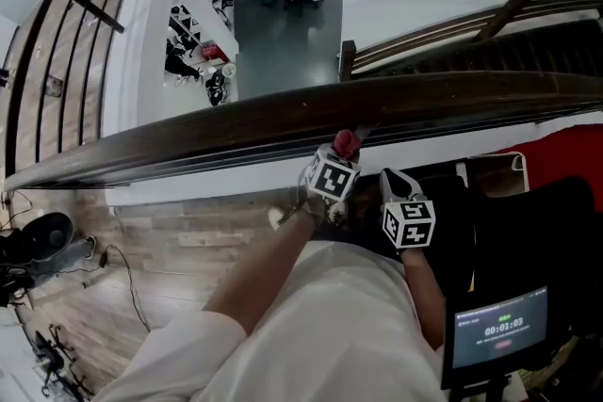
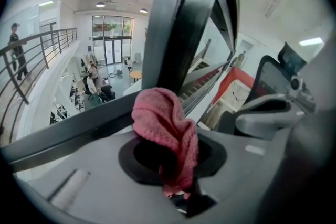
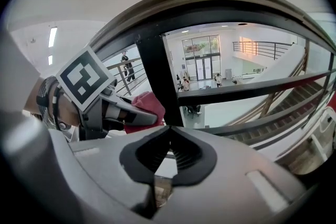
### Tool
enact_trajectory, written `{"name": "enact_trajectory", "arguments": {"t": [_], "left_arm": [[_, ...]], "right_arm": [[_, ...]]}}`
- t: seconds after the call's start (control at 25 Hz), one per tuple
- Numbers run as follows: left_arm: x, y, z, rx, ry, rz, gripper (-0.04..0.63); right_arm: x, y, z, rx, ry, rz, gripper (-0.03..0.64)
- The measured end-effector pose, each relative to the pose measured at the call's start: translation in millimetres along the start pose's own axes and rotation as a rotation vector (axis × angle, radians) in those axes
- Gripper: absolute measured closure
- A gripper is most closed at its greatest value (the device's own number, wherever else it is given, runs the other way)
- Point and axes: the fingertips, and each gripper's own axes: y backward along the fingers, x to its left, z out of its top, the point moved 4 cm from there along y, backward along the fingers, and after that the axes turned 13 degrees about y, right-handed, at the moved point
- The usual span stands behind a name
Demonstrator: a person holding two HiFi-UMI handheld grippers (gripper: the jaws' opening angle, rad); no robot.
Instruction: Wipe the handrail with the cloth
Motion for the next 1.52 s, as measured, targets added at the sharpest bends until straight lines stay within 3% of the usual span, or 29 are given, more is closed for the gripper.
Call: {"name": "enact_trajectory", "arguments": {"t": [0.12,0.24,0.32,0.48,0.72,1.04,1.24,1.52], "left_arm": [[-1.7,-10.7,-7.3,0.068,0.007,-0.018,0.503],[-1.9,-17.6,-11.3,0.069,0.027,-0.049,0.503],[5.8,-16.6,-12.7,0.056,0.029,-0.02,0.503],[20.2,-11.3,-4.1,0.038,-0.043,0.062,0.503],[38.9,-1.6,-4.0,-0.005,0.069,0.115,0.503],[41.8,4.1,-0.8,-0.094,0.182,0.06,0.505],[68.0,22.4,-11.7,-0.055,0.217,0.165,0.505],[88.1,32.4,-25.9,-0.005,0.282,0.186,0.505]], "right_arm": [[-1.4,0.8,-2.4,0.001,-0.009,-0.009,0.614],[-1.0,2.1,-3.9,0.005,-0.013,-0.015,0.614],[-0.3,3.8,-4.8,0.007,-0.011,-0.014,0.614],[2.3,5.3,-8.7,0.022,0.002,-0.01,0.614],[3.6,8.9,-8.0,0.033,0.011,-0.008,0.614],[0.9,4.2,10.0,0.03,0.026,-0.011,0.614],[13.8,-2.6,27.8,0.014,0.057,0.016,0.614],[27.1,-13.0,39.2,0.004,0.065,0.045,0.614]]}}
